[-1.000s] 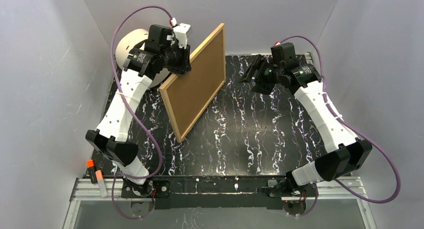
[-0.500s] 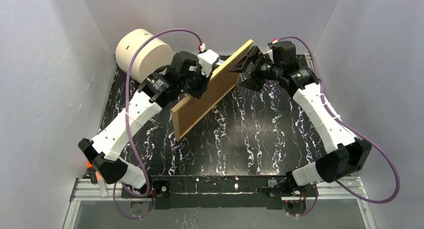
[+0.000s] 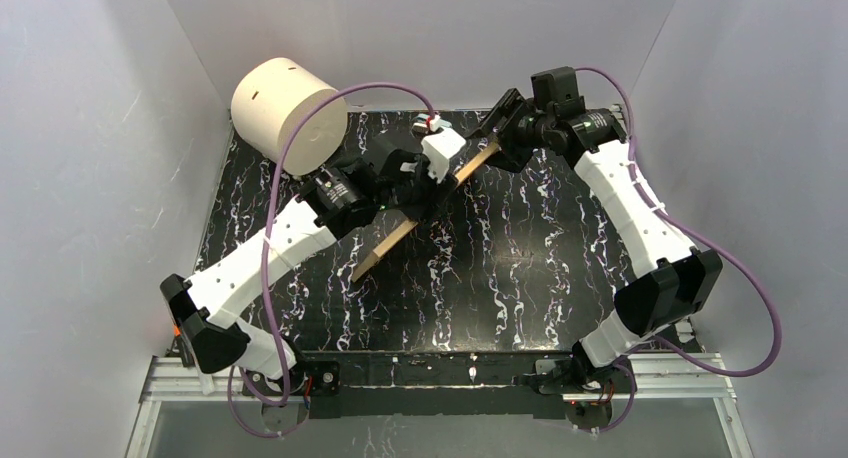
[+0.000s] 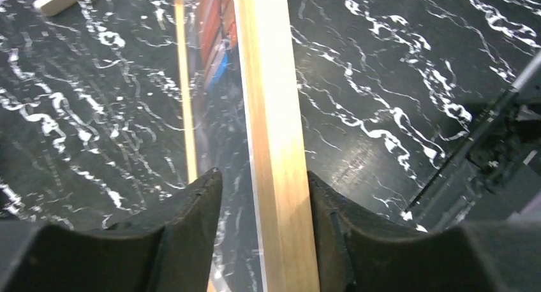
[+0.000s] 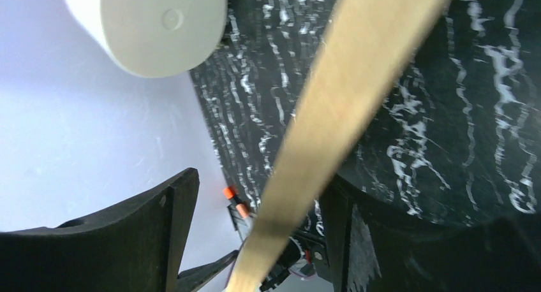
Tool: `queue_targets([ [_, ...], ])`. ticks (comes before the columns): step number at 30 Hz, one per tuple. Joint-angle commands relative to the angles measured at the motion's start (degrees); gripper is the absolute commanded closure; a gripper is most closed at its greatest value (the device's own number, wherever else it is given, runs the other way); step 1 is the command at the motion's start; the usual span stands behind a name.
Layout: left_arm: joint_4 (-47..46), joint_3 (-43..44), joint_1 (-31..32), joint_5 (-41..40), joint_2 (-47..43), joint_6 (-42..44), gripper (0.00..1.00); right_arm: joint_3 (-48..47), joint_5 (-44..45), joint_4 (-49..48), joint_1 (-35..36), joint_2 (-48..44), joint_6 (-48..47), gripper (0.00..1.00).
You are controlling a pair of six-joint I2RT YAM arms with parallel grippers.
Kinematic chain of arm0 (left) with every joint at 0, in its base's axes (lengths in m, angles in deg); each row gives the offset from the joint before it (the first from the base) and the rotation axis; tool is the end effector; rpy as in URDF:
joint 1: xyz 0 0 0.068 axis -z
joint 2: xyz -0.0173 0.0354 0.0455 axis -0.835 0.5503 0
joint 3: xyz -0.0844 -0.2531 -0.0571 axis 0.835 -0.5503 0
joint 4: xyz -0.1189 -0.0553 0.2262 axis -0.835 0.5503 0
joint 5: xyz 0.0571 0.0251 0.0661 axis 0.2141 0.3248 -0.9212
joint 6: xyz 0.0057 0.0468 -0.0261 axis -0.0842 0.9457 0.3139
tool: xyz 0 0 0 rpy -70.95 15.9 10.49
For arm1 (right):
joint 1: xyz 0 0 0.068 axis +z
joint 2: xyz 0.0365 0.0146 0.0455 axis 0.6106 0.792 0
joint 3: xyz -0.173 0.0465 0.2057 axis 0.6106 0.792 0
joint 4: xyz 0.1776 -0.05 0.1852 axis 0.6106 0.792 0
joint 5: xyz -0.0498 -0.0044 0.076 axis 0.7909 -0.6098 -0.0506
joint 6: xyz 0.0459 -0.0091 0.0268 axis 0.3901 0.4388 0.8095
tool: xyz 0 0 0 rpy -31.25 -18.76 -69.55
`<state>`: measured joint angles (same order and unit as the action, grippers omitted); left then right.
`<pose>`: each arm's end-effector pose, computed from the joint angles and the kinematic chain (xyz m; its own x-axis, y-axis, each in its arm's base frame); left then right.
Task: Put the photo into the frame
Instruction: Turn over the photo frame at the center of the board.
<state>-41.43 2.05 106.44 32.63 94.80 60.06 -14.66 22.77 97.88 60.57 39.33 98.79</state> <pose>0.2032 -0.2372 0.4237 -0.2964 0.3737 -0.8789 0.7316 0.6804 0.0425 0.3136 0.1414 0.4113 -0.7407 0.6084 -0.2850 0.1962 0.6016 0.7743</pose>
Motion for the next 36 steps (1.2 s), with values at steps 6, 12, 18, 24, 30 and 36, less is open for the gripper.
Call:
queue_targets([
  [6,-8.27,-5.82,0.36,12.45,-4.12,-1.83,0.33,3.05,5.3,8.85,-1.33,-3.98,-4.7,0.54],
  [12,-17.92,-9.67,0.36,20.18,-5.44,-9.17,0.12,20.98,-3.68,-0.68,-6.57,-12.87,-5.96,0.77],
  [18,-29.66,-18.22,0.3,14.78,-7.32,-19.25,0.07,37.5,-9.26,-16.08,-12.32,-17.06,-16.61,0.77],
  [24,-25.76,-22.31,-0.49,-0.63,-6.23,-26.84,0.06,48.75,-19.21,-29.76,-16.32,-13.79,-21.71,0.74],
  [30,-22.39,-28.17,-8.76,2.09,-5.85,-30.63,0.06,56.45,-29.0,-44.13,-19.23,-7.71,-23.4,0.66],
  [36,-19.16,-33.35,-18.04,7.09,-5.59,-30.18,0.06,58.21,-32.41,-51.61,-19.94,-3.21,-23.45,0.63],
])
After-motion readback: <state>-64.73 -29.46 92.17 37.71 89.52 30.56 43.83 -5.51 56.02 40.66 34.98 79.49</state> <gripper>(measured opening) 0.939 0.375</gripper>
